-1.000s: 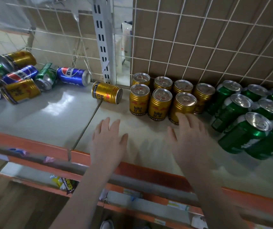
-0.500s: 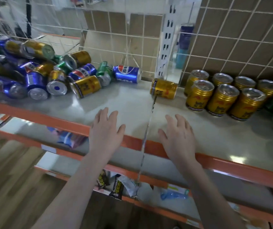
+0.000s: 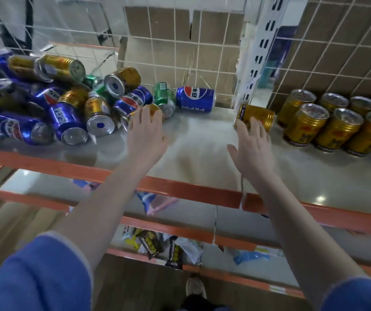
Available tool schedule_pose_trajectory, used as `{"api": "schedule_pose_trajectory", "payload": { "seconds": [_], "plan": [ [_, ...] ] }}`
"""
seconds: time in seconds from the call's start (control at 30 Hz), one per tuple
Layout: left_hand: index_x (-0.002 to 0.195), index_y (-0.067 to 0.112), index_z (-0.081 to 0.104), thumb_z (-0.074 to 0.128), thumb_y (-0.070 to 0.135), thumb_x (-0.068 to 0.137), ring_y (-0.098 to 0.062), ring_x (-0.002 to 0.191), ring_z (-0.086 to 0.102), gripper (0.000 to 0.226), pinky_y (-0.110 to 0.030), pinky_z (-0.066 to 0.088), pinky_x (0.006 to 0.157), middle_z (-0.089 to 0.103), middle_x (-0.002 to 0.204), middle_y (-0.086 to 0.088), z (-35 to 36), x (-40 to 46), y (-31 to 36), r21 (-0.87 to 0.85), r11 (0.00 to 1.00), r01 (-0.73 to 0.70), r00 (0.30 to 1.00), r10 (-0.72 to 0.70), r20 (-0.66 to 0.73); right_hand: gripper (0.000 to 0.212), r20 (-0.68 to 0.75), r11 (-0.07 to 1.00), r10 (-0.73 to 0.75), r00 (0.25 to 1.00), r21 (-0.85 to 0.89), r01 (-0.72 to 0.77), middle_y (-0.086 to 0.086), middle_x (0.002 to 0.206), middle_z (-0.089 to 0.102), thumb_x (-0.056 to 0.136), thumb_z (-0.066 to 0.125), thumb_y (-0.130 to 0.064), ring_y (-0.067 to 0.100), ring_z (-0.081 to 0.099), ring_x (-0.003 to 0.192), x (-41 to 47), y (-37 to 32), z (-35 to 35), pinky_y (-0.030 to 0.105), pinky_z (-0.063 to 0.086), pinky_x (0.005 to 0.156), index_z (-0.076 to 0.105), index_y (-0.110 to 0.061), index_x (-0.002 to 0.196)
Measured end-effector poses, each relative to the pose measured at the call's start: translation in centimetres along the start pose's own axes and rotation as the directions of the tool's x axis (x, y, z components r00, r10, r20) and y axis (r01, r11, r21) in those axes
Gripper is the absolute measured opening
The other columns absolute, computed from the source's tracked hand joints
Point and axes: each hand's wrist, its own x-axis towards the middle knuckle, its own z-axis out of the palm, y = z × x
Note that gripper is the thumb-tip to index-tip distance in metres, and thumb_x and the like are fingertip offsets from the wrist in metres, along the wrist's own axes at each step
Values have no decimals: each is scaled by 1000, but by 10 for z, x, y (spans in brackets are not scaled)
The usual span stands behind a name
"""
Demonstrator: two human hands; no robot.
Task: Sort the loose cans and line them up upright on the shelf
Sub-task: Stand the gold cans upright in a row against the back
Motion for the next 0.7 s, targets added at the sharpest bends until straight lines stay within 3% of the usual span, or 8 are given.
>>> {"api": "schedule_pose_trajectory", "payload": {
  "seconds": [0.13,0.3,0.47,0.7],
  "plan": [
    [138,15,36,66,27,82,-36,135,29,65,-47,21,112,35,143,-17,7,21,-16,85,996,0,1000,-2,17,72,-7,992,-19,1000,-121,18,19,153,18,88,62,-26,37,13,142,40,17,3,50,13,115,22,-17,147],
    [138,19,38,68,24,80,-38,118,44,65,-48,34,101,45,131,-17,8,33,-25,146,989,4,1000,-7,17,75,87,971,-3,996,-239,24,21,144,34,86,63,-26,40,25,136,77,34,3,55,21,111,20,-21,147],
    [140,25,34,69,25,81,-38,113,46,69,-48,37,95,47,127,-18,12,39,-29,153,988,38,999,-42,21,73,116,973,7,993,-232,20,19,130,47,85,62,-19,39,41,119,90,35,-2,52,32,100,24,-25,146],
    [139,22,33,69,24,81,-38,109,46,68,-46,41,89,47,122,-21,7,42,-26,158,986,47,998,-55,44,75,107,976,-16,994,-215,39,16,126,49,81,65,-27,38,41,115,83,30,-8,51,33,96,27,-27,145]
  ]
}}
